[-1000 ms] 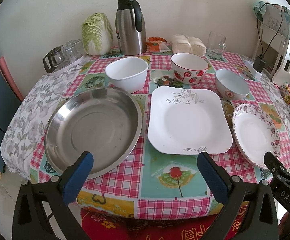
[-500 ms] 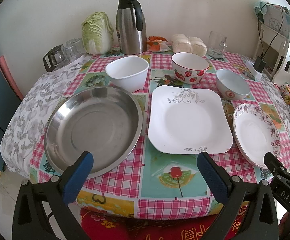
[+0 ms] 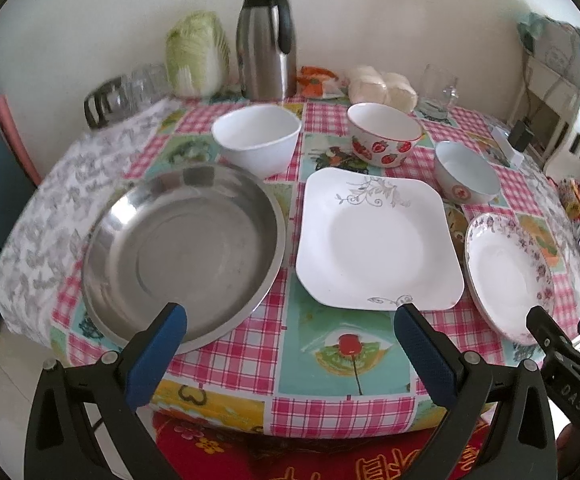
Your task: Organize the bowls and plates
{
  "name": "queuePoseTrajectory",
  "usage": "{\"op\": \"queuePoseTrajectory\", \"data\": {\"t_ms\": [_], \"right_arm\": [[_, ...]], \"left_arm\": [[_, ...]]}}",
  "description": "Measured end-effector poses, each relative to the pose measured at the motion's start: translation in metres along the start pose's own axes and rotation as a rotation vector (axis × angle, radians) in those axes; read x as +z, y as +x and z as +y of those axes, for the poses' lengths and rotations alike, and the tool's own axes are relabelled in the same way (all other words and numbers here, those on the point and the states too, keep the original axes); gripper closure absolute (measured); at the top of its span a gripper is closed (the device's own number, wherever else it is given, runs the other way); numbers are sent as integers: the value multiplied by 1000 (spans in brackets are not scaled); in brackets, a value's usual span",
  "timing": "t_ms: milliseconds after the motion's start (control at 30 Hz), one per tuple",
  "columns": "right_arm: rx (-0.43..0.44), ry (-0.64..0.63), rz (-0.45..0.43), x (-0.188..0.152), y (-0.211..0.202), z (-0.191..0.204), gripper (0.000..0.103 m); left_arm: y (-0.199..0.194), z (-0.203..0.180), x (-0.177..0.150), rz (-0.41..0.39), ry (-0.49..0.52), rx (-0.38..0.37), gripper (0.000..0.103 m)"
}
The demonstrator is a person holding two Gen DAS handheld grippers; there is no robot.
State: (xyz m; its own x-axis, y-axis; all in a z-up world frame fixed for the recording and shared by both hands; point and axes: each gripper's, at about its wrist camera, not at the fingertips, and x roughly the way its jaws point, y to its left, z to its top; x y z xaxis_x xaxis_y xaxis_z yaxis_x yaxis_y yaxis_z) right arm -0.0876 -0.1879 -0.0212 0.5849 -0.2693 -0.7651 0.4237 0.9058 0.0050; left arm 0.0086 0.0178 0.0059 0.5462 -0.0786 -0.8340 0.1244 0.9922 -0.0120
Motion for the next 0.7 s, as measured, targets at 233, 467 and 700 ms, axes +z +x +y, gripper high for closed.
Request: {"op": "queuePoseTrajectory", "data": {"t_ms": [233,467,700], "right_arm": [[47,-35,-57,34,-7,21,0],[91,-62,-94,75,-4,49,0],[141,-64,-120,95,10,62,0]], "left_arm": [[2,17,36,-25,-100,-31,0],[-1,33,77,-102,-183,-51,0],[10,58,96,-201,-261,44,0]]}}
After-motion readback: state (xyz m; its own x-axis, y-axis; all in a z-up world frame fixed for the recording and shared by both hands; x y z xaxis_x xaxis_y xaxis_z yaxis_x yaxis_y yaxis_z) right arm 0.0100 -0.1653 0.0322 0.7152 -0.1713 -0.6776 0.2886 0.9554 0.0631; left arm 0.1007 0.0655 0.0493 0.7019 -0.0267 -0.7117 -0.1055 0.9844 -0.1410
